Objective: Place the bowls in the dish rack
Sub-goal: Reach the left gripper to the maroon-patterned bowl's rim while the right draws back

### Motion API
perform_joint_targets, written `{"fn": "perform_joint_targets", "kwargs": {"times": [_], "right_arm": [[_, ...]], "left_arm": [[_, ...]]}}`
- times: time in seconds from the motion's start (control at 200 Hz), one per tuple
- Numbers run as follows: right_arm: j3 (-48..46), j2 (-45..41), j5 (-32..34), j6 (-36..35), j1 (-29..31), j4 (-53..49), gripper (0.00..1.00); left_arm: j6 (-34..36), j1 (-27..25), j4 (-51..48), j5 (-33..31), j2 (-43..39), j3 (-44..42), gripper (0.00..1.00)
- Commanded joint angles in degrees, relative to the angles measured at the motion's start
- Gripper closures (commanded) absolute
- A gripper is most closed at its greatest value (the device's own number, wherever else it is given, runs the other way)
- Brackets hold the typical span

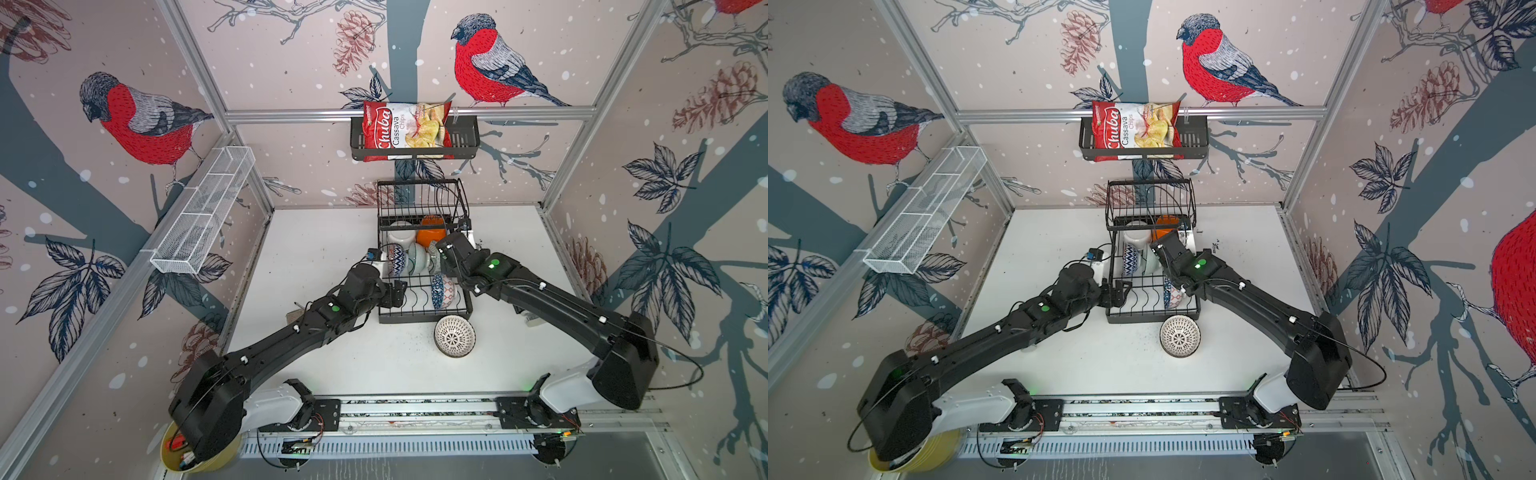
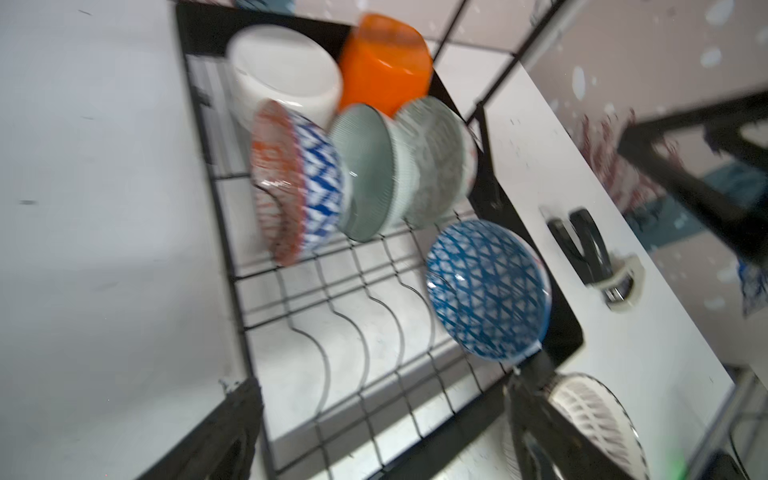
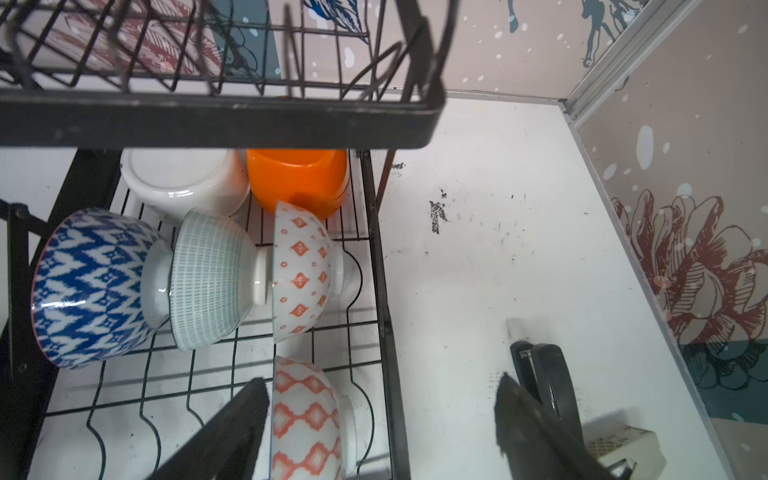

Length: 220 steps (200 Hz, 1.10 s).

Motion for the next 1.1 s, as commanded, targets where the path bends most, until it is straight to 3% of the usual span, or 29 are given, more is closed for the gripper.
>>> {"fn": "perform_joint_targets", "kwargs": {"times": [0.0,0.34,0.655,1.096], "right_arm": [[-1.3,-1.3,-1.2,-0.9,-1.0,2.2,0.14],[-9.3,-7.7,-3.5,0.6,-5.6,4.4,0.14],[-16.2,-15.3,-5.5,0.5,-10.1,6.2,0.14],[-20.5,-18.2,-6.6,-0.3,-10.9,7.6,0.15]], "left_arm": [[-0.5,-3.0,-5.8,-2.0,2.4,2.3,0.11],[-4.8,-13.6,-11.3,-3.7,8.6,8.2,0.13],[-5.8,-18.9,-18.3,-3.9,19.0,17.6,0.22],[-7.8,-21.7,-27.5,-6.1,31.0,27.6,0.51]]}}
